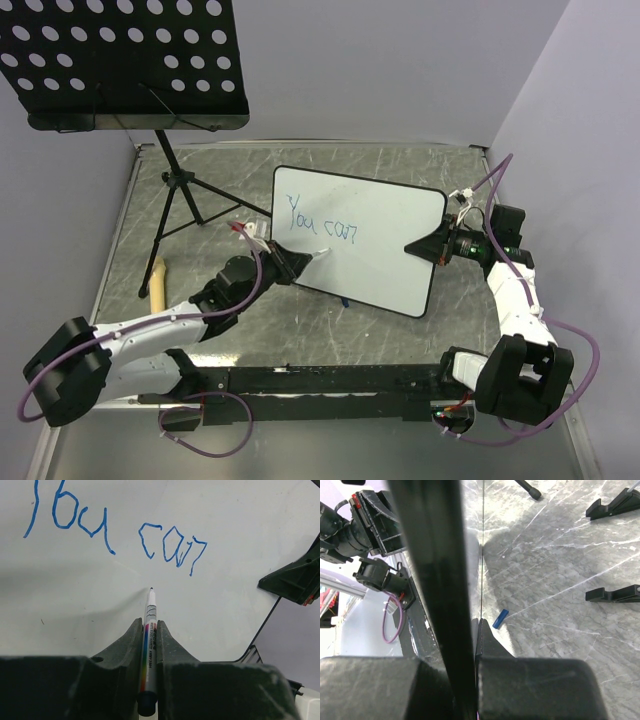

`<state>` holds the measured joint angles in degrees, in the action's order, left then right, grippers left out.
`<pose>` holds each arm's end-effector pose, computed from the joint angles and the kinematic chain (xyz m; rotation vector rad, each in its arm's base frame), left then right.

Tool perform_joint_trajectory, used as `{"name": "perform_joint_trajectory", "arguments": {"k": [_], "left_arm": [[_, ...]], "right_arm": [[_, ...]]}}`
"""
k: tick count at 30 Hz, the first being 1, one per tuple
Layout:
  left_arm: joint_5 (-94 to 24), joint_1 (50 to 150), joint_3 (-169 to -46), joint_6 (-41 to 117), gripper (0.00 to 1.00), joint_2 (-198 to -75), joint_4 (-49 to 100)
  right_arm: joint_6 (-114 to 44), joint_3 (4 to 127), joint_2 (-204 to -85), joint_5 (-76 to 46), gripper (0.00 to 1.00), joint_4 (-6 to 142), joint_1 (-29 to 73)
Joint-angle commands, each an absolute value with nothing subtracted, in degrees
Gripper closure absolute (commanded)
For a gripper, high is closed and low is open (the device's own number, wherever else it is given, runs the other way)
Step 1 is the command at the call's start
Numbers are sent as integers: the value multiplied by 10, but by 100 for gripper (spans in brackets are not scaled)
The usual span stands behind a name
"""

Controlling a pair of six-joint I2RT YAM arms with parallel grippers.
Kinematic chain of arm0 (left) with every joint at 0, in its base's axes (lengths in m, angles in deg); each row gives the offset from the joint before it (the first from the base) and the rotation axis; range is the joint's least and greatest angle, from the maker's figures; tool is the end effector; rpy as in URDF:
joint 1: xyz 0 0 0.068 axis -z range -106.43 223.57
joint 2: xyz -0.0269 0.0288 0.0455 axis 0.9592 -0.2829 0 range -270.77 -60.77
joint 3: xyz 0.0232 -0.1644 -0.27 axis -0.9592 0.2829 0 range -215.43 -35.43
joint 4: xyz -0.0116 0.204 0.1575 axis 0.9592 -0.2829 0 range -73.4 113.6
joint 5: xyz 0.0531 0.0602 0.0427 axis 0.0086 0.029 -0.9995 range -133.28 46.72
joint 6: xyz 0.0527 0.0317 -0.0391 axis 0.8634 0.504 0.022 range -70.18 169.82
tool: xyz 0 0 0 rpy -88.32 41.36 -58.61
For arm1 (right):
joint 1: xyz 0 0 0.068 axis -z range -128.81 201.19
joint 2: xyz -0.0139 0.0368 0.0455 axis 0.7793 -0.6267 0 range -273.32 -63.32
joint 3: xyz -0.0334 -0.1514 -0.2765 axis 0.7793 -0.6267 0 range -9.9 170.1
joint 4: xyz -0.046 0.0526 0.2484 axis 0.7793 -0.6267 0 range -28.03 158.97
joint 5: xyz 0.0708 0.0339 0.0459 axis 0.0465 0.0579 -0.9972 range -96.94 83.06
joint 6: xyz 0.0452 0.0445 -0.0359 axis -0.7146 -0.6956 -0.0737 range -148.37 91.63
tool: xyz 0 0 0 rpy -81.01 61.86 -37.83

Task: Write a sentence on the whiteboard

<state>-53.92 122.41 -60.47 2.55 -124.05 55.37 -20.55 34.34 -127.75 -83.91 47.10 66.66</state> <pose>0.1667 -0.1735 0.2726 -0.1250 1.8022 -1.0835 0.2073 0.0038 0.3070 -0.5112 1.8259 1.2314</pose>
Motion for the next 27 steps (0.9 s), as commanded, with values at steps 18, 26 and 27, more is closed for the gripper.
{"name": "perform_joint_trajectory", "arguments": {"k": [18,26,27], "left_arm": [[-543,1226,-638,27,99,-1276,559],[-530,1226,-626,17,99,-1270,548],[-530,1226,-624,16,99,-1269,547]], "right_arm": [[-203,387,-1272,-976,100,494,661],[-205,386,-1270,-975,100,496,661],[-205,386,-1270,-975,100,496,661]]}}
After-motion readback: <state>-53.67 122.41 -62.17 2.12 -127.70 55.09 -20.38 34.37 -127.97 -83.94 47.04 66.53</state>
